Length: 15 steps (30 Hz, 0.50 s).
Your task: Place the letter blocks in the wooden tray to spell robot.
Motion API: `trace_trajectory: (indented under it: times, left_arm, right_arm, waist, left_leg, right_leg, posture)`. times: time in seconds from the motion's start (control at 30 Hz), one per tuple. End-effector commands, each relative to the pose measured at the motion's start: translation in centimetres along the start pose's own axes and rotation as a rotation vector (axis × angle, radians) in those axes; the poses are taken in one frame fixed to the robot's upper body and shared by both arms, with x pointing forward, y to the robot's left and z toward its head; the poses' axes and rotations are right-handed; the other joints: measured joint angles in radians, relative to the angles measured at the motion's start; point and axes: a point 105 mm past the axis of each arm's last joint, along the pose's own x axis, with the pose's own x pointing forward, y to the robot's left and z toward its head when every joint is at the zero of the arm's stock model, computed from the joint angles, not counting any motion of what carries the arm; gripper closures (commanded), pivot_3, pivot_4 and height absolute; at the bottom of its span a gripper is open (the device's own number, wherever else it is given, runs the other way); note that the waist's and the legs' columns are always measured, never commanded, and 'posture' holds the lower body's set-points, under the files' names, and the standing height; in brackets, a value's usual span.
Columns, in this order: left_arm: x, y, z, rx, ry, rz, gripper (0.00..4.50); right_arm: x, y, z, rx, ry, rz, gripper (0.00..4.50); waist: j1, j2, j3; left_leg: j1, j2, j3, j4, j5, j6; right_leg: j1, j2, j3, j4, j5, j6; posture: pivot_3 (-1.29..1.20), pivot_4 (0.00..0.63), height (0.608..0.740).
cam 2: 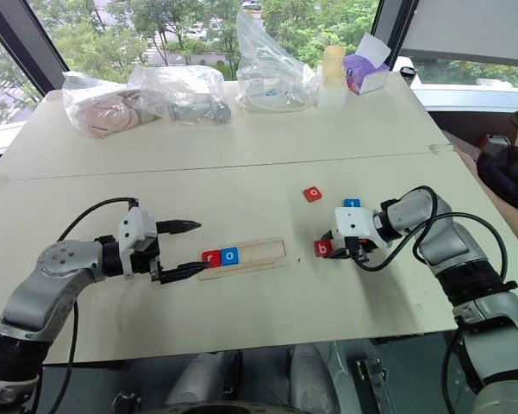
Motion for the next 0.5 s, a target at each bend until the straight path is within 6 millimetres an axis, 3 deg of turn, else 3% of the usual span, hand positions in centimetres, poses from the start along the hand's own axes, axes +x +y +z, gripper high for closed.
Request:
trace_trajectory:
  times: [0.03, 0.2, 0.5]
  left_arm:
    - [-0.7, 0.0, 1.0, 0.034, -0.008, -0.004, 0.00]
    - [-0.7, 0.1, 1.0, 0.032, -0.006, -0.004, 0.00]
    - [-0.4, -0.1, 1.2, 0.031, -0.016, 0.002, 0.00]
  right_arm:
    - [-0.1, -0.3, 3.5, -0.001, -0.103, -0.017, 3.38]
    - [1.6, 0.8, 8.4, -0.012, -0.181, 0.027, 3.38]
    - [6.3, 0.7, 10.9, 0.008, -0.185, 0.002, 3.38]
  waist:
    - [0.001, 0.000, 0.000]
    - [0.006, 0.001, 0.001]
    - [0.006, 0.001, 0.001]
  left_leg:
    - [0.000, 0.000, 0.000, 0.000, 0.000, 0.000]
    - [-0.002, 0.000, -0.001, 0.000, 0.000, 0.000]
    - [-0.002, -0.001, -0.001, 0.000, 0.000, 0.000]
  right_leg:
    - [-0.001, 0.000, 0.000, 0.000, 0.000, 0.000]
    - [-0.002, -0.001, 0.000, 0.000, 0.000, 0.000]
    - [-0.002, -0.001, 0.000, 0.000, 0.000, 0.000]
  posture:
    - [0.00, 0.150, 0.740]
    - [0.00, 0.150, 0.740]
    - [0.00, 0.150, 0.740]
